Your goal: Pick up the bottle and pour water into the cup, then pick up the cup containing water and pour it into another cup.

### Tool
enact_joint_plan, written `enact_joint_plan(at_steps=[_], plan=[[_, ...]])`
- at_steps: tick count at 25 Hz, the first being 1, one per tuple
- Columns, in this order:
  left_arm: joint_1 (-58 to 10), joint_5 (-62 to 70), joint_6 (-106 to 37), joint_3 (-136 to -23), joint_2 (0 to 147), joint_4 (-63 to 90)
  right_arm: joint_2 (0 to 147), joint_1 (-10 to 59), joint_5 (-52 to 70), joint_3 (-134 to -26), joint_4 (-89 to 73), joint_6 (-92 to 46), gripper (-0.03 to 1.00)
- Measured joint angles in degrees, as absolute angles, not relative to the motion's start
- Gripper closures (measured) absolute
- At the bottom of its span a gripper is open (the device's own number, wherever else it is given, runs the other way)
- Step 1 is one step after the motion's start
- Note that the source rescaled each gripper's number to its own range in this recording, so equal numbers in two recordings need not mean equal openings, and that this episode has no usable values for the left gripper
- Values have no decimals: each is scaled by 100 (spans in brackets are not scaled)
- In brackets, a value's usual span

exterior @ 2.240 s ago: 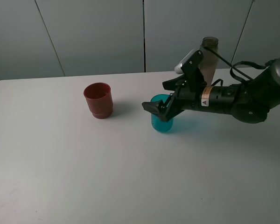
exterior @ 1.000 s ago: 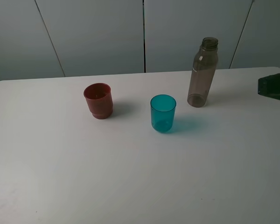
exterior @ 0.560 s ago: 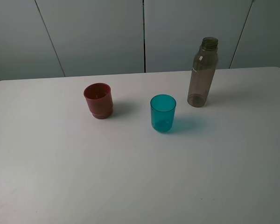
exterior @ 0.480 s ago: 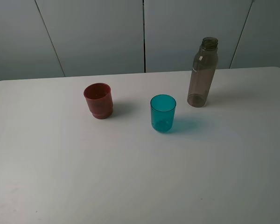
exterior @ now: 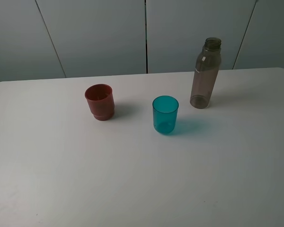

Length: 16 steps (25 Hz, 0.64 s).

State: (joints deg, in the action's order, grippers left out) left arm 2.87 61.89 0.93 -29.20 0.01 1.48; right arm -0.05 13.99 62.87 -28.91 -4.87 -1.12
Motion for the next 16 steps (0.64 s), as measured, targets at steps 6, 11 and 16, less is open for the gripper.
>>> enact_joint_plan(at_steps=[6, 11, 16], plan=[[287, 6189, 93, -2920, 1, 148, -5, -35, 6287, -2891, -421, -124, -3], [287, 6189, 93, -2920, 1, 148, -5, -288, 6287, -2891, -421, -206, -3], [287, 6189, 93, -2920, 1, 148, -5, -288, 6287, -2891, -421, -217, -3]])
